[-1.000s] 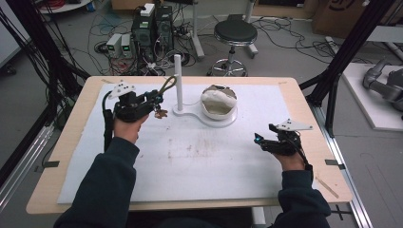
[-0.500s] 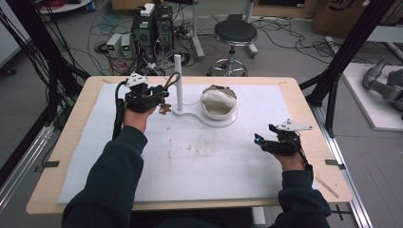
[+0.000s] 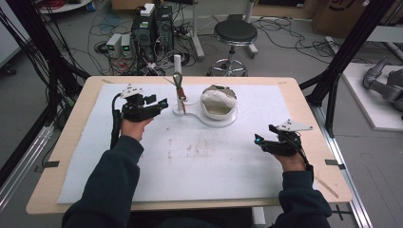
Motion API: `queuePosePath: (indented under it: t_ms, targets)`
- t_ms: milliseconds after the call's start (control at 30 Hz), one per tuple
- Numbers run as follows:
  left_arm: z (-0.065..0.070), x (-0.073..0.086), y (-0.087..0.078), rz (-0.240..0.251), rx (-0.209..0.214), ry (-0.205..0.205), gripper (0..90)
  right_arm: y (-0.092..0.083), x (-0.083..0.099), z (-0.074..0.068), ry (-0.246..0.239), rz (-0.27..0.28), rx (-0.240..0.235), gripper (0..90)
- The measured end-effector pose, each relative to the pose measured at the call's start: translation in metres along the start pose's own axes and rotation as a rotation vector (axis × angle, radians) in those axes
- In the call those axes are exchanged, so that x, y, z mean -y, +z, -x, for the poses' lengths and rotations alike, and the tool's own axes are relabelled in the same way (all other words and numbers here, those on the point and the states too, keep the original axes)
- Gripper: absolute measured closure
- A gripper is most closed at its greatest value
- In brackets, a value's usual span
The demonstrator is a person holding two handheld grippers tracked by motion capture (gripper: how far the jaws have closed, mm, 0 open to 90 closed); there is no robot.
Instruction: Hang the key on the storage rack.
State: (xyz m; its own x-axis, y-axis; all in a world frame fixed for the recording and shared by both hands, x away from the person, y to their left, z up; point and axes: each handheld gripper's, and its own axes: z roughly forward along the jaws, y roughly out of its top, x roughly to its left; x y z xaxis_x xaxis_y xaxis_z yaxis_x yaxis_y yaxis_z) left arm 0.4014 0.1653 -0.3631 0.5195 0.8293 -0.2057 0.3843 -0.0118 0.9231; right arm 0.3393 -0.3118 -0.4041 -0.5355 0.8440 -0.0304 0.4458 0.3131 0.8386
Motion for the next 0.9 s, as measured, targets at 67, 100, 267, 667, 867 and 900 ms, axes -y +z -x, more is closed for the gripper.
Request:
queuePosePath:
  t_ms: [67, 100, 267, 667, 867, 900]
  targets:
    - [-0.003, 0.009, -0.006, 0.01, -0.001, -0.013, 27.7, 0.0, 0.0, 0.0, 0.002, 0.0, -0.004, 28.4]
    - [-0.005, 0.013, -0.01, 0.019, 0.001, -0.017, 27.7, 0.0, 0.0, 0.0, 0.002, 0.0, -0.004, 28.4]
    - [-0.013, 0.031, -0.028, 0.072, 0.054, 0.011, 20.1, 0.002, 0.0, -0.001, 0.001, 0.0, -0.011, 28.3]
    - [-0.021, 0.064, -0.061, 0.1, 0.084, 0.079, 17.8, 0.006, 0.0, -0.002, 0.005, -0.003, -0.043, 21.4]
    - [-0.023, 0.073, -0.068, 0.089, 0.056, 0.089, 17.8, 0.005, 0.0, -0.001, -0.002, 0.007, -0.039, 21.2]
    - [-0.023, 0.073, -0.068, 0.089, 0.056, 0.089, 17.8, 0.005, 0.0, -0.001, -0.002, 0.007, -0.039, 21.2]
